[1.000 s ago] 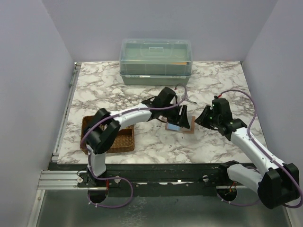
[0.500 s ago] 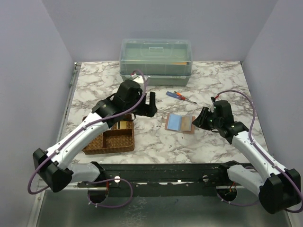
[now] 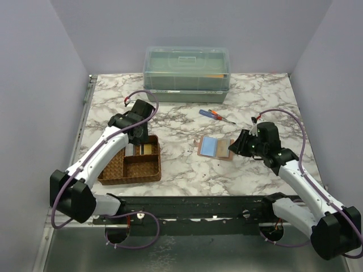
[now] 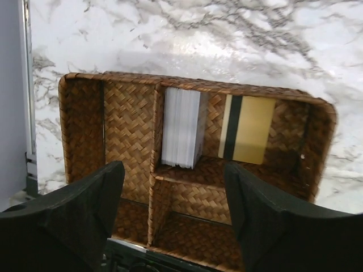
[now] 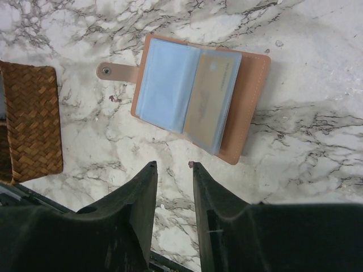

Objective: Put the credit cards into the card holder
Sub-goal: Pick up the credit card from the storage box.

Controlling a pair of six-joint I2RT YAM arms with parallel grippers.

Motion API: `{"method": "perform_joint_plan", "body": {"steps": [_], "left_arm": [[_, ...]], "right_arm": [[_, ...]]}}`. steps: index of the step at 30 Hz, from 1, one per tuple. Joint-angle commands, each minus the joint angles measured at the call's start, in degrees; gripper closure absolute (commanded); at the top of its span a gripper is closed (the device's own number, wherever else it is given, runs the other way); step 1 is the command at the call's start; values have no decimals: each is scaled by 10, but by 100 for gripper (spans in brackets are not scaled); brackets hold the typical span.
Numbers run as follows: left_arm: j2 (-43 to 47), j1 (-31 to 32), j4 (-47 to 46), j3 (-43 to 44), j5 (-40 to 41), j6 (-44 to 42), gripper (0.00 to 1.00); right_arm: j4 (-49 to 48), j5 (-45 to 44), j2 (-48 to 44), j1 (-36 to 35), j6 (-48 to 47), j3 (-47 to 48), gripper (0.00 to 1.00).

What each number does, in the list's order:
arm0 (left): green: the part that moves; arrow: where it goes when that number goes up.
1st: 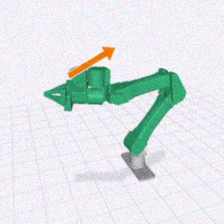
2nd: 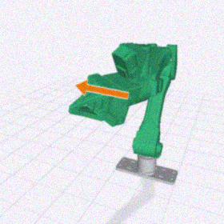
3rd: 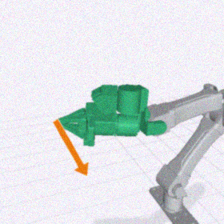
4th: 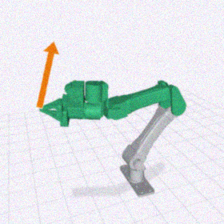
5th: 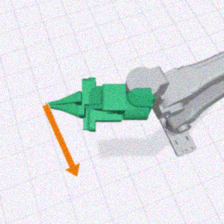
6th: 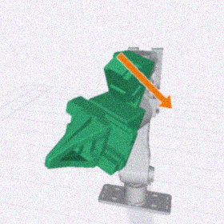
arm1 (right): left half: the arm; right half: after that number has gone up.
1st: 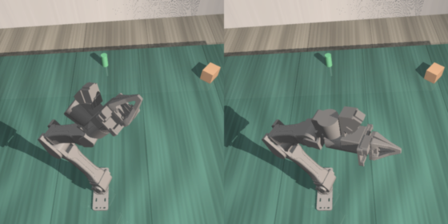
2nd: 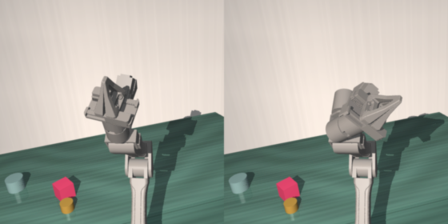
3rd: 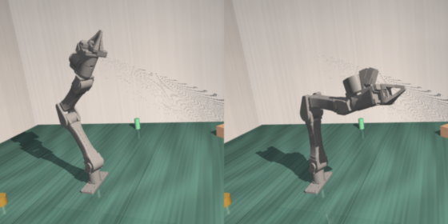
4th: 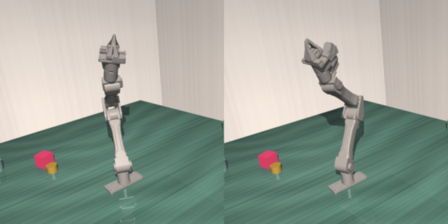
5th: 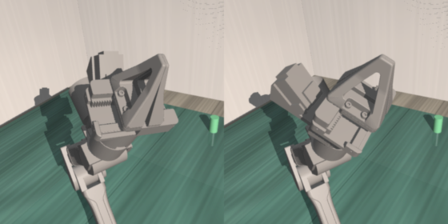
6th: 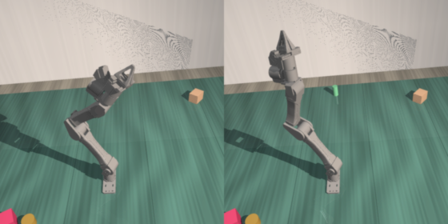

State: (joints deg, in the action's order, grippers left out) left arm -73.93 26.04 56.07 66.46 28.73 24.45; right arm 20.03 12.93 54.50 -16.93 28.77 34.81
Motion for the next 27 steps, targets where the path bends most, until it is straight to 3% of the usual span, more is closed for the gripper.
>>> {"method": "perform_joint_plan", "body": {"steps": [1,3,11,27], "left_arm": [[-41,-10,4,-11,39,3,28],[-63,-11,0,-6,21,10,37],[-132,-12,-32,-12,2,13,56],[-200,-17,-79,-44,56,8,56]], "right_arm": [[-13,16,-13,-2,-12,-9,64],[-14,17,-14,-2,-12,-9,64],[-16,18,-22,-2,-12,-12,64],[-18,22,-21,-2,-13,-13,64]]}}
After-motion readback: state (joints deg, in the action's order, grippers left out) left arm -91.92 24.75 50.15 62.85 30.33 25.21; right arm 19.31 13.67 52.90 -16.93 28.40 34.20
